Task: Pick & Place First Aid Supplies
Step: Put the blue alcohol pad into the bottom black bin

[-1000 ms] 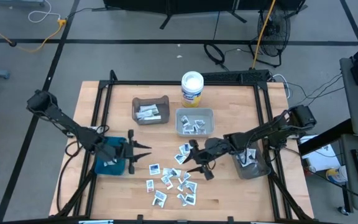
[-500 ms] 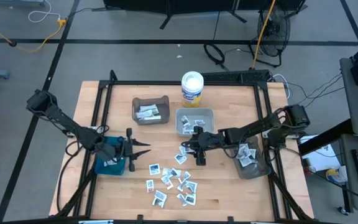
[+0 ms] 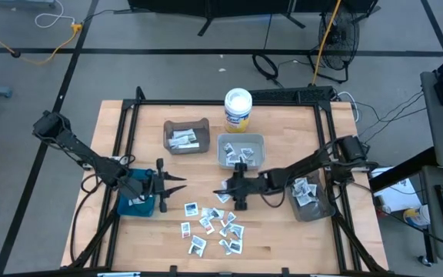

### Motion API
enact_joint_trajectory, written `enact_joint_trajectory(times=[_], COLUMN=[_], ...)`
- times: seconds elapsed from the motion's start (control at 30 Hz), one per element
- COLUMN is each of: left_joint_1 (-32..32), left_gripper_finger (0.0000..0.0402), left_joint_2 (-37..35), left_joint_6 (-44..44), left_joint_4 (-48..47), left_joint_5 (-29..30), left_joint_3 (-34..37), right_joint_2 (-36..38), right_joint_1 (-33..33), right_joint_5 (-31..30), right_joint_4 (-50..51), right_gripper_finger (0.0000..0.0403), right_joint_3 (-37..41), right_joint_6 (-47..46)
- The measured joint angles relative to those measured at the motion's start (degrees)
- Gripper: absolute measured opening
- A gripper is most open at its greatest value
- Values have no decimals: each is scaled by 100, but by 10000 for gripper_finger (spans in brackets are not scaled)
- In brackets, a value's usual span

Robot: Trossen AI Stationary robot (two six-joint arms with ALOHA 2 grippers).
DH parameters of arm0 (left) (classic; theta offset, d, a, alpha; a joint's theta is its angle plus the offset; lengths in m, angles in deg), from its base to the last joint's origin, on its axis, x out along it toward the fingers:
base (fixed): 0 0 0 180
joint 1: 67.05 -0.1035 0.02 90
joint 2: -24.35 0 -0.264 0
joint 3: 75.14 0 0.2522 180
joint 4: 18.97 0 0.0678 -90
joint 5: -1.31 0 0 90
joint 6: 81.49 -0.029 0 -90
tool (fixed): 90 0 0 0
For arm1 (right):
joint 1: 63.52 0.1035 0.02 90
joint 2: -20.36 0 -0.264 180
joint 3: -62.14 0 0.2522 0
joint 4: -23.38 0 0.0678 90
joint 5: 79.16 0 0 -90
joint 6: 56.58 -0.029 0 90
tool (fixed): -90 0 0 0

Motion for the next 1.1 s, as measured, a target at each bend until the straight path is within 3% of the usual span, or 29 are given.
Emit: enact_joint_trajectory(times=[0.2,0.83,1.1], left_joint_1=[0,0,2], left_gripper_finger=[97,97,97], left_joint_2=[0,2,2], left_joint_6=[19,71,70], left_joint_4=[-25,-25,-59], left_joint_5=[-17,-109,-109], left_joint_3=[0,-2,-2], right_joint_2=[-24,-19,-13], right_joint_1=[76,78,93], right_joint_5=[-455,-441,-19], right_joint_4=[595,1290,1495], right_gripper_finger=[192,192,192], right_joint_3=[-252,-254,-253], right_joint_6=[-677,-2910,-3598])
